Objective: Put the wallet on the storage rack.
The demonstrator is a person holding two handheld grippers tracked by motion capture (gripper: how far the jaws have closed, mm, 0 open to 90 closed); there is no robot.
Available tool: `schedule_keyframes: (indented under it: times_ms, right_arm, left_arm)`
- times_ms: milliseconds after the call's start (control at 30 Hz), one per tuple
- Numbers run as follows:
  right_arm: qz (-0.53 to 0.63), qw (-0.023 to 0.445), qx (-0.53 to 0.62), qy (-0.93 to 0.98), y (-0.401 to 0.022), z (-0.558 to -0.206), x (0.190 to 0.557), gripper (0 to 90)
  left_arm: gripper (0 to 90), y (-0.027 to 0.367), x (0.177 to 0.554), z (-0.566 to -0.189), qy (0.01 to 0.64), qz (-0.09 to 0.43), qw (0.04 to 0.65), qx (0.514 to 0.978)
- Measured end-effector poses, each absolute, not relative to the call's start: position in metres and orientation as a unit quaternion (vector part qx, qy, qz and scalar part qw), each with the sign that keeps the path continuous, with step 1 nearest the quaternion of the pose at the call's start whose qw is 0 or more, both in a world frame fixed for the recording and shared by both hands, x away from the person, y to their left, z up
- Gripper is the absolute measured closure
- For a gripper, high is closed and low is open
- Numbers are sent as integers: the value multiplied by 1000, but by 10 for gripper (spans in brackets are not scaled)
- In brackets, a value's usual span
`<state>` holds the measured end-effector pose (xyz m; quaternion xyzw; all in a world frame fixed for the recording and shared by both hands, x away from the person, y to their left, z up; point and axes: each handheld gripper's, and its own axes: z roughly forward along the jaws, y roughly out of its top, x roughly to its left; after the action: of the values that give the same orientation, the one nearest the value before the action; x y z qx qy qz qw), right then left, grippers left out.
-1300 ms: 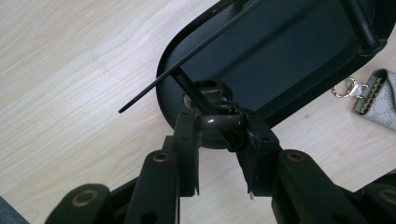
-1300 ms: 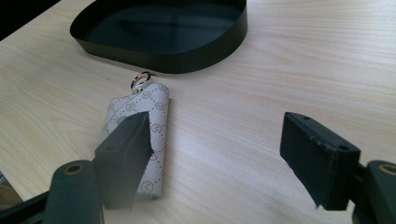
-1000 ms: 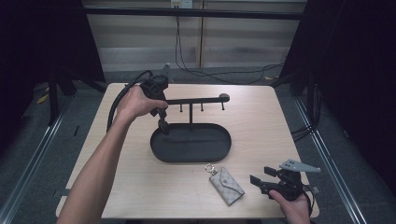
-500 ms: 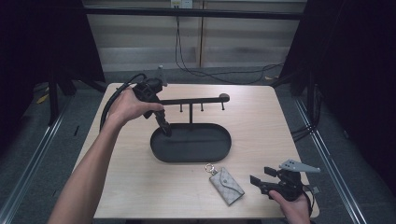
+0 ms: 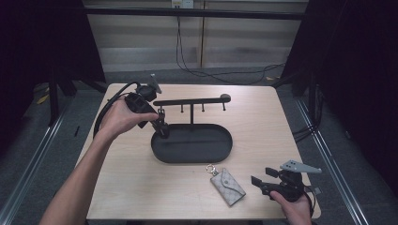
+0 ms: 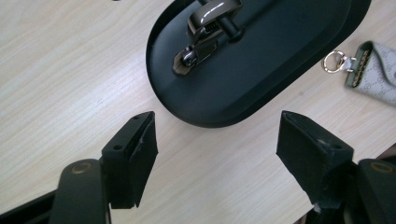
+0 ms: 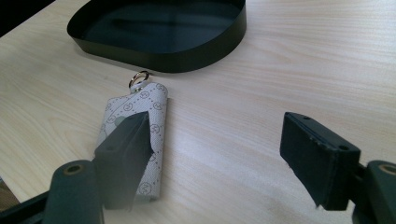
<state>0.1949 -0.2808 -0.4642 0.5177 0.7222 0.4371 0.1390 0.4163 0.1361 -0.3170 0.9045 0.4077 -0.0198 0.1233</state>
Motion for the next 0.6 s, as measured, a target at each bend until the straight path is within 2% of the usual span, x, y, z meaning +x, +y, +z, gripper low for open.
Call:
schedule_keyframes:
  times_ms: [200,400,600]
  right_arm:
    - [436,138,520,721,-280,-465,197,249]
    - [435,139,521,721,-280,-465,197,249]
    - [433,142,520,722,-280,-465,196,249]
  left_arm:
    - [259,142,409,-317,402,-26,145,904]
    - [189,158,396,-323,399,-32,193,896]
    - [185,169,385,-329,393,-21,225,892]
